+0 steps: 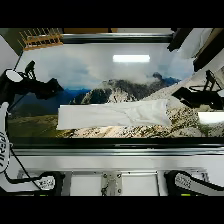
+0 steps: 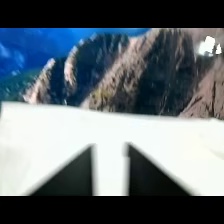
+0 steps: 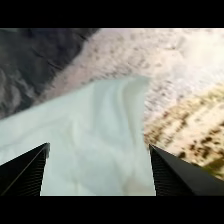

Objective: Fold the clothes and pants, and hang the long-sleeved shirts on hangers.

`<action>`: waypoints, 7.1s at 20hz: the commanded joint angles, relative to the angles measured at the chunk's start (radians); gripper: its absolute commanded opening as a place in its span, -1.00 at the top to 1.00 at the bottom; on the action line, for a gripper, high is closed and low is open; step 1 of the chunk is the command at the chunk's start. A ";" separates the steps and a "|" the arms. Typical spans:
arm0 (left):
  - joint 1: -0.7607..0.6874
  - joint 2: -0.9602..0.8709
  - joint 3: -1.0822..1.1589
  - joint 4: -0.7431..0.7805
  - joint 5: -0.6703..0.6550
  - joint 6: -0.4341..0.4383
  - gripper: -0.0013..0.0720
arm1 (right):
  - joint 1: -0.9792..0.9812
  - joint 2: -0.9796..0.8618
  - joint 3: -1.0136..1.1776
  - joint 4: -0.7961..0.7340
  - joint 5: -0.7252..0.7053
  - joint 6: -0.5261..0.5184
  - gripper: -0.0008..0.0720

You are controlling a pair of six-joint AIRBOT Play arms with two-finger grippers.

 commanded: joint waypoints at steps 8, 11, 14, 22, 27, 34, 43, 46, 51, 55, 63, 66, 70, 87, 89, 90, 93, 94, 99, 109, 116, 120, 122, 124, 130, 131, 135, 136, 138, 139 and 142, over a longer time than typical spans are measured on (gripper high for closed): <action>-0.334 0.126 -0.310 -0.016 0.164 -0.039 0.95 | -0.087 -0.299 -0.024 0.116 0.187 -0.210 -0.97; -0.400 0.127 -0.309 -0.016 0.211 -0.059 0.95 | -0.011 -0.352 -0.024 0.191 0.171 -0.221 -0.97; -0.426 0.127 -0.309 -0.017 0.225 -0.068 0.95 | 0.067 -0.375 -0.024 0.269 0.138 -0.220 -0.97; -0.425 0.127 -0.309 -0.017 0.226 -0.076 0.95 | 0.148 -0.375 -0.024 0.272 0.120 -0.217 0.71; -0.432 0.121 -0.309 -0.016 0.240 -0.090 0.95 | 0.111 -0.301 0.003 0.071 0.135 -0.088 0.95; -0.570 -0.072 -0.178 -0.017 0.242 -0.090 0.95 | 0.079 -0.170 0.147 -0.250 0.345 0.042 0.95; -0.806 -0.451 0.249 -0.026 0.216 -0.090 0.95 | 0.193 -0.110 0.483 -0.268 0.588 0.183 0.95; -0.850 -0.552 0.380 -0.096 0.206 -0.090 0.95 | 0.290 -0.110 0.562 -0.268 0.598 0.213 0.95; -0.895 -0.682 0.578 -0.114 0.154 -0.090 0.95 | 0.430 -0.111 0.668 -0.268 0.610 0.234 0.95; -0.902 -0.756 0.689 -0.113 0.085 -0.108 0.95 | 0.491 -0.111 0.715 -0.267 0.610 0.241 0.95; -0.788 -0.684 0.689 -0.109 0.029 -0.126 0.95 | 0.554 -0.111 0.722 -0.264 0.602 0.249 0.95; -0.699 -0.623 0.689 -0.060 -0.041 -0.124 0.95 | 0.597 -0.111 0.722 -0.264 0.584 0.264 0.95; -0.583 -0.544 0.689 0.103 -0.165 -0.111 0.95 | 0.679 -0.127 0.722 -0.264 0.538 0.292 0.95; -0.161 -0.221 0.689 0.179 -0.251 -0.071 0.95 | 1.184 -0.534 0.722 -0.099 -0.055 0.342 -0.76; -0.157 -0.209 0.689 0.180 -0.235 -0.071 0.95 | 1.221 -0.557 0.722 0.019 -0.159 0.251 -0.98; -0.150 -0.201 0.689 0.180 -0.228 -0.071 0.95 | 1.222 -0.547 0.722 0.031 -0.163 0.244 -0.98; -0.146 -0.135 0.621 0.180 -0.172 -0.071 0.95 | 1.170 -0.478 0.697 -0.086 -0.062 0.236 -0.98; -0.146 -0.091 0.552 0.180 -0.132 -0.070 0.95 | 1.138 -0.434 0.654 -0.136 -0.033 0.236 -0.98; -0.178 0.106 0.148 0.179 -0.013 -0.050 0.95 | 0.867 -0.151 0.191 -0.171 -0.018 0.213 -0.98; -0.321 0.233 -0.179 0.175 0.106 -0.045 0.95 | 0.504 -0.291 -0.108 0.318 -0.054 -0.095 -0.98; -0.328 0.233 -0.179 0.168 0.121 -0.049 0.95 | 0.697 -0.434 0.061 0.436 -0.101 -0.128 0.19; -0.328 0.233 -0.179 0.168 0.101 -0.049 0.95 | 0.674 -0.396 0.097 0.396 -0.105 -0.142 0.95; -0.328 0.233 -0.179 0.168 0.093 -0.049 0.95 | 0.600 -0.328 0.114 0.261 -0.104 -0.058 0.95; -0.329 0.233 -0.179 0.168 0.090 -0.050 0.95 | 0.482 -0.238 0.131 0.067 -0.094 0.049 0.95; -0.329 0.233 -0.179 0.168 0.087 -0.085 0.95 | -0.032 -0.006 0.135 -0.241 -0.054 0.192 0.95; -0.329 0.233 -0.179 0.168 0.087 -0.088 0.95 | -0.122 0.010 0.135 -0.253 -0.043 0.202 0.95; -0.329 0.233 -0.179 0.167 0.087 -0.094 0.95 | -0.385 0.038 0.084 -0.254 0.000 0.269 0.95; -0.329 0.233 -0.179 0.167 0.087 -0.094 0.95 | -0.415 0.055 0.049 -0.264 -0.003 0.292 0.95; -0.329 0.233 -0.179 0.167 0.087 -0.094 0.95 | -0.438 0.100 -0.038 -0.340 -0.003 0.342 0.95; -0.329 0.233 -0.179 0.167 0.087 -0.094 0.95 | -0.438 0.122 -0.077 -0.370 -0.003 0.356 0.95; -0.329 0.233 -0.179 0.168 0.087 -0.094 0.95 | -0.438 0.167 -0.153 -0.408 0.002 0.358 0.94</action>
